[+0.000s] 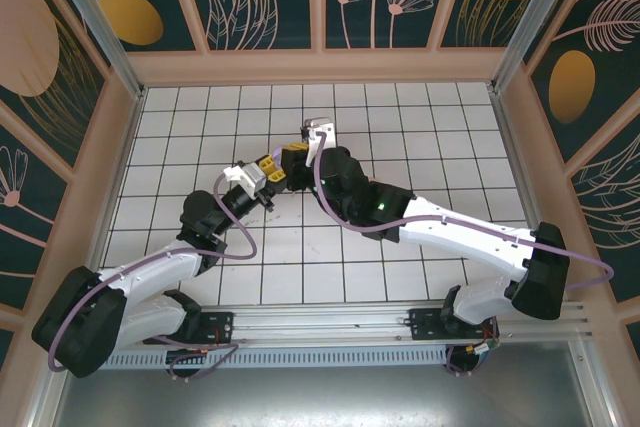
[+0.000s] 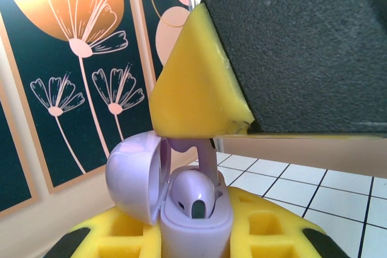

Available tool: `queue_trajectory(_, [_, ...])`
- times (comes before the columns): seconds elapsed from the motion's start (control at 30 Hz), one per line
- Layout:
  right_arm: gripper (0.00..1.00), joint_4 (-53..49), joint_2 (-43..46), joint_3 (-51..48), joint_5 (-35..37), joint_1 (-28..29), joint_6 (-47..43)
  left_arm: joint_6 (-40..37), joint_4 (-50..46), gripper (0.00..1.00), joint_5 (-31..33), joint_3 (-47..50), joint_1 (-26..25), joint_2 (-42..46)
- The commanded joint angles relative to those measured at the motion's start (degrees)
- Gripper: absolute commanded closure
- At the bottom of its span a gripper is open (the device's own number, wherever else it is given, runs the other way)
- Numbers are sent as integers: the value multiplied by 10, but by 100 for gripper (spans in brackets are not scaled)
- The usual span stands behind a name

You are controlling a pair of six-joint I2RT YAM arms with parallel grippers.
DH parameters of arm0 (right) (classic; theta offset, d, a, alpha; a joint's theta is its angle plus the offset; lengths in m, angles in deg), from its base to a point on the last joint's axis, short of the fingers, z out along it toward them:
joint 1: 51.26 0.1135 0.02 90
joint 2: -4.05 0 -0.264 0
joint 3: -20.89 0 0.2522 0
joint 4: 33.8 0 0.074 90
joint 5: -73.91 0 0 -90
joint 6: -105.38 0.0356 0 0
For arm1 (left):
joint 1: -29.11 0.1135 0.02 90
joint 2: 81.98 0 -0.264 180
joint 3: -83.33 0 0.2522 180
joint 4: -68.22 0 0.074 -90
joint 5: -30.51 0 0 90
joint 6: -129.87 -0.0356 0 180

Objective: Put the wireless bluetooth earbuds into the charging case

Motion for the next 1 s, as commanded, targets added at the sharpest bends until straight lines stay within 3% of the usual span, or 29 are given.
queue_trajectory(0.0, [85, -29, -7, -10, -53, 24, -13, 5, 47, 100, -2, -39, -4, -1])
queue_trajectory(0.2, [77, -40, -10, 1, -41, 25, -11, 2, 39, 100, -2, -41, -4, -2])
queue_trajectory(0.3, [61, -56, -17, 32, -27, 20, -5, 4, 38, 100, -4, -40, -4, -2])
queue_trajectory(0.53, [36, -70, -11, 96, -23, -4, 6, 11, 36, 100, -6, -37, -4, -2])
queue_trajectory(0.83, [28, -78, 29, 113, -70, -52, 36, 13, 38, 100, -7, -32, -4, -7])
queue_trajectory(0.97, [30, -112, 34, 126, -135, -104, 65, 12, 39, 100, -14, -26, -4, -9])
